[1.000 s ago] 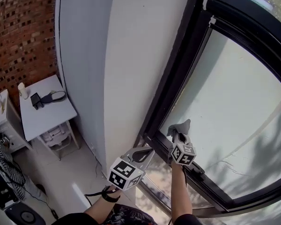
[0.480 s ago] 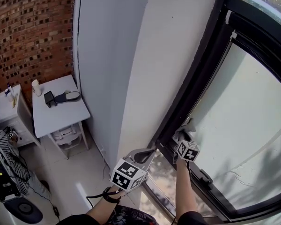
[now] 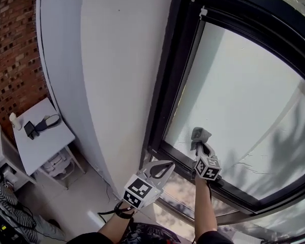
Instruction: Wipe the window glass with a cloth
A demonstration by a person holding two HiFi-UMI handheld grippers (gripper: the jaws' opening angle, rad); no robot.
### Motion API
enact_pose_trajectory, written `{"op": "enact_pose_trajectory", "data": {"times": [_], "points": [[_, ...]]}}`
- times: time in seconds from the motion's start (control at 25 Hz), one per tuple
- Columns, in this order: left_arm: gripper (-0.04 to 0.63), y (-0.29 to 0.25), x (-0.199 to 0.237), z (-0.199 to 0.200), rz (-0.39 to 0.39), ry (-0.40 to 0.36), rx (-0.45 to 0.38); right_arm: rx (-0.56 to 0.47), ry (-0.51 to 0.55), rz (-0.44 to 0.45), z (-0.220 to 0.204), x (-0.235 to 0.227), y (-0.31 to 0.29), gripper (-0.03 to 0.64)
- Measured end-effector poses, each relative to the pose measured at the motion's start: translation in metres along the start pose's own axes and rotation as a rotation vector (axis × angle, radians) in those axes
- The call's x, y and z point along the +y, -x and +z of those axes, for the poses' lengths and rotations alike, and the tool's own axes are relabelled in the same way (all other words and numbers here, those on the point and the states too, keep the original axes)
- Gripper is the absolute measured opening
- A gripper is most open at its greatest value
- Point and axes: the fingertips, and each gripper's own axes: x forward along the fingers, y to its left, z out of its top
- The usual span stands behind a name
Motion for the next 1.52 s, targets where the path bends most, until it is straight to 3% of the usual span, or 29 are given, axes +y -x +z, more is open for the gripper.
{"op": "enact_pose_trajectory", "data": {"times": [0.08, 0.2, 0.36, 0.68, 0.84, 1.04, 1.16, 1.32, 1.44, 1.52], "points": [[0.000, -0.016, -0.030, -0.002, -0.111, 0.009, 0.003, -0.019, -0.018, -0.071, 0.002, -0.031, 0.034, 0.018], [0.000, -0.039, -0.059, -0.004, -0.196, 0.010, 0.010, -0.043, -0.039, -0.157, 0.006, -0.075, 0.077, 0.018], [0.000, -0.066, -0.086, 0.001, -0.257, 0.046, -0.015, -0.078, -0.051, -0.253, 0.014, -0.130, 0.128, 0.018], [0.000, -0.102, -0.129, 0.000, -0.309, 0.146, -0.032, -0.113, -0.091, -0.472, 0.009, -0.236, 0.247, 0.018], [0.000, -0.117, -0.148, -0.009, -0.289, 0.145, -0.006, -0.103, -0.112, -0.595, -0.004, -0.299, 0.311, 0.018], [0.009, -0.121, -0.154, -0.008, -0.264, 0.171, -0.029, -0.073, -0.153, -0.836, -0.020, -0.369, 0.397, 0.018], [0.015, -0.120, -0.143, -0.005, -0.180, 0.213, -0.069, -0.086, -0.183, -0.942, -0.024, -0.389, 0.431, 0.018], [0.167, -0.117, -0.117, -0.008, -0.089, 0.325, -0.112, -0.120, -0.209, -1.065, -0.026, -0.399, 0.462, 0.018], [0.176, -0.116, -0.110, -0.014, -0.075, 0.320, -0.095, -0.186, -0.282, -1.095, -0.026, -0.399, 0.467, 0.018], [0.176, -0.111, -0.105, -0.015, -0.050, 0.291, -0.098, -0.216, -0.299, -1.030, -0.025, -0.384, 0.445, 0.018]]}}
